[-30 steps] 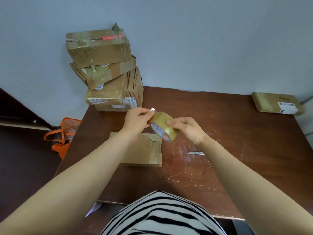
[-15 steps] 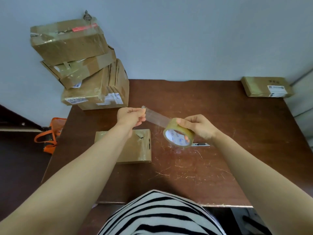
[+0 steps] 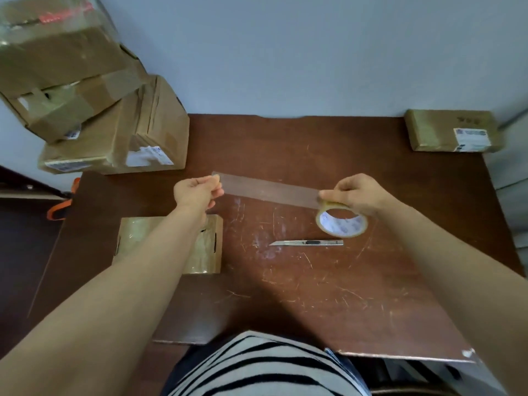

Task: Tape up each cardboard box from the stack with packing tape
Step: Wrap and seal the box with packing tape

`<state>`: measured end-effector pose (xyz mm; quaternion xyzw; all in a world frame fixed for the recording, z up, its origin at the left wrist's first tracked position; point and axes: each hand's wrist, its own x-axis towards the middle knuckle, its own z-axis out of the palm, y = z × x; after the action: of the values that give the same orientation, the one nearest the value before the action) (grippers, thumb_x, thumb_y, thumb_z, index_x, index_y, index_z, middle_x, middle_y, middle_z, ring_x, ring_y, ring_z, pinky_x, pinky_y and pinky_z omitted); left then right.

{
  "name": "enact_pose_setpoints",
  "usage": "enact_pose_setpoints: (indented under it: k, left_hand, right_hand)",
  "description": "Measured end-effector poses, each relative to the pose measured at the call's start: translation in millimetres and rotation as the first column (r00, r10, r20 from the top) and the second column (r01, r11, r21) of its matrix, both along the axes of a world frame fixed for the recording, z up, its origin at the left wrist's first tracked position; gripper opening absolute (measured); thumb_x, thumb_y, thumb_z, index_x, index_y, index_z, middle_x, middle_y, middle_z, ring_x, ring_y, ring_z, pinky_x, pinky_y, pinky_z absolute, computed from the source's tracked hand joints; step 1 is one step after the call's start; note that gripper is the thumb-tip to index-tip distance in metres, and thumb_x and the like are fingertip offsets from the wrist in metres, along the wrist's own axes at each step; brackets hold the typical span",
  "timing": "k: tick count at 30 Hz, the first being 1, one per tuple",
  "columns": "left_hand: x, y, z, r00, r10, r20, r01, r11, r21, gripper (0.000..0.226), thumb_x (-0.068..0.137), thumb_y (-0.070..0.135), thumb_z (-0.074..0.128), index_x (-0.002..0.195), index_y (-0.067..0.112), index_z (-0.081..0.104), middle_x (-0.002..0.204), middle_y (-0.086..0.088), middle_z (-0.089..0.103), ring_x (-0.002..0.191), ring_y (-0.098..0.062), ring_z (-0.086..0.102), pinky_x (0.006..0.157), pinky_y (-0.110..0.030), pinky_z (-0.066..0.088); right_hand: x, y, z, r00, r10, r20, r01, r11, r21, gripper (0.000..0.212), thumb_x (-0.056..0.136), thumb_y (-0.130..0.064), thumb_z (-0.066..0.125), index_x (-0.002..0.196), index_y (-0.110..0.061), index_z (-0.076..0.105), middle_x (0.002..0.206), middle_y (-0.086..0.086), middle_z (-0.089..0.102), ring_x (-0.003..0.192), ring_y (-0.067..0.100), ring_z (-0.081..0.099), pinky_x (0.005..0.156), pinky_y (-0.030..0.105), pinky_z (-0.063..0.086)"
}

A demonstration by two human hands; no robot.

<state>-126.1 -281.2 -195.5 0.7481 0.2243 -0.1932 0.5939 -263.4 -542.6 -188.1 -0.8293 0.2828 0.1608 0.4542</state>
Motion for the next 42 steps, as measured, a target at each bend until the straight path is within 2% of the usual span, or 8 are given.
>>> enact_pose_setpoints:
  k: [8, 12, 20, 23, 27, 30, 37, 42]
  left_hand:
    - [-18.0, -24.7, -24.5, 0.986, 0.083, -0.143, -0.085, 0.996, -0.004, 0.006, 0.088, 0.007, 0.068, 0.086, 0.003, 0.063, 0.081, -0.011, 0.066, 0.066, -0.013, 0.062, 0.044, -0.011, 0.045]
    - [-14.4, -30.1, -29.7, 0.957, 0.211, -0.199, -0.224, 0.974, -0.042, 0.016, 0.089, -0.010, 0.057, 0.104, -0.009, 0.060, 0.106, -0.017, 0.065, 0.094, -0.026, 0.068, 0.065, -0.017, 0.057]
    - [-11.7, -32.0, -38.6, 0.980, 0.121, -0.161, -0.115, 0.992, 0.046, 0.010, 0.090, -0.005, 0.059, 0.092, 0.004, 0.065, 0.111, -0.015, 0.066, 0.107, -0.028, 0.065, 0.080, -0.027, 0.057]
    - [-9.7, -30.8, -41.4, 0.979, 0.117, -0.168, -0.110, 0.993, 0.053, 0.015, 0.088, 0.001, 0.064, 0.077, 0.011, 0.061, 0.107, -0.009, 0.068, 0.102, -0.021, 0.067, 0.084, -0.028, 0.056]
    - [-8.8, -28.8, -43.7, 0.981, 0.099, -0.168, -0.092, 0.995, 0.049, 0.009, 0.087, 0.002, 0.067, 0.081, 0.008, 0.062, 0.104, -0.009, 0.068, 0.094, -0.020, 0.069, 0.079, -0.025, 0.057]
    - [-8.0, -25.9, -42.5, 0.981, 0.103, -0.165, -0.100, 0.995, 0.025, 0.007, 0.085, -0.001, 0.068, 0.090, 0.001, 0.062, 0.099, -0.013, 0.068, 0.085, -0.020, 0.069, 0.073, -0.022, 0.057]
    - [-5.1, -23.1, -43.6, 0.989, 0.032, -0.143, -0.034, 0.999, -0.015, 0.049, 0.078, -0.003, 0.074, 0.123, 0.004, 0.056, 0.115, -0.009, 0.061, 0.094, -0.023, 0.067, 0.081, -0.030, 0.058]
    - [-9.0, -25.0, -40.9, 0.990, -0.031, -0.135, 0.025, 0.999, -0.046, 0.019, 0.082, -0.001, 0.072, 0.101, 0.000, 0.068, 0.104, -0.010, 0.067, 0.084, -0.015, 0.065, 0.072, -0.021, 0.056]
  right_hand:
    - [44.7, 7.2, -9.1, 0.905, 0.145, -0.400, -0.359, 0.764, -0.535, 0.022, 0.084, -0.036, 0.065, 0.084, -0.016, 0.056, 0.080, 0.000, 0.059, 0.077, 0.023, 0.057, 0.059, 0.026, 0.036]
    - [64.9, 24.2, -19.1, 0.874, 0.176, -0.452, -0.448, 0.651, -0.613, 0.036, 0.089, -0.021, 0.061, 0.121, -0.006, 0.050, 0.115, 0.008, 0.062, 0.104, 0.028, 0.061, 0.073, 0.030, 0.039]
    - [68.6, 59.3, -28.7, 0.800, 0.407, -0.441, -0.581, 0.342, -0.739, 0.037, 0.091, -0.015, 0.045, 0.126, -0.007, 0.052, 0.127, 0.013, 0.050, 0.122, 0.032, 0.043, 0.110, 0.041, 0.025]
    - [35.3, 94.4, -45.2, 0.829, 0.557, -0.038, -0.436, 0.603, -0.669, 0.038, 0.095, -0.010, 0.039, 0.128, 0.007, 0.048, 0.135, 0.026, 0.045, 0.132, 0.039, 0.037, 0.118, 0.045, 0.018]
    - [8.4, 115.7, -66.6, 0.872, 0.356, -0.337, -0.476, 0.779, -0.408, 0.072, 0.101, -0.049, 0.014, 0.150, -0.003, -0.010, 0.157, 0.015, -0.020, 0.145, 0.025, -0.018, 0.120, 0.039, -0.008]
    - [11.2, 111.3, -78.5, 0.872, 0.328, -0.364, -0.459, 0.807, -0.373, 0.072, 0.101, -0.050, 0.014, 0.148, -0.007, -0.018, 0.153, 0.012, -0.031, 0.142, 0.022, -0.027, 0.119, 0.037, -0.011]
    - [-36.9, 81.0, -67.1, 0.969, 0.244, -0.023, -0.228, 0.863, -0.450, 0.044, 0.093, -0.020, 0.055, 0.137, -0.016, 0.050, 0.139, -0.001, 0.046, 0.130, 0.020, 0.037, 0.102, 0.034, 0.041]
    - [-62.0, 88.4, -67.1, 0.947, 0.312, -0.074, -0.306, 0.810, -0.500, 0.033, 0.083, -0.010, 0.068, 0.116, -0.011, 0.066, 0.108, 0.008, 0.062, 0.100, 0.031, 0.058, 0.074, 0.036, 0.050]
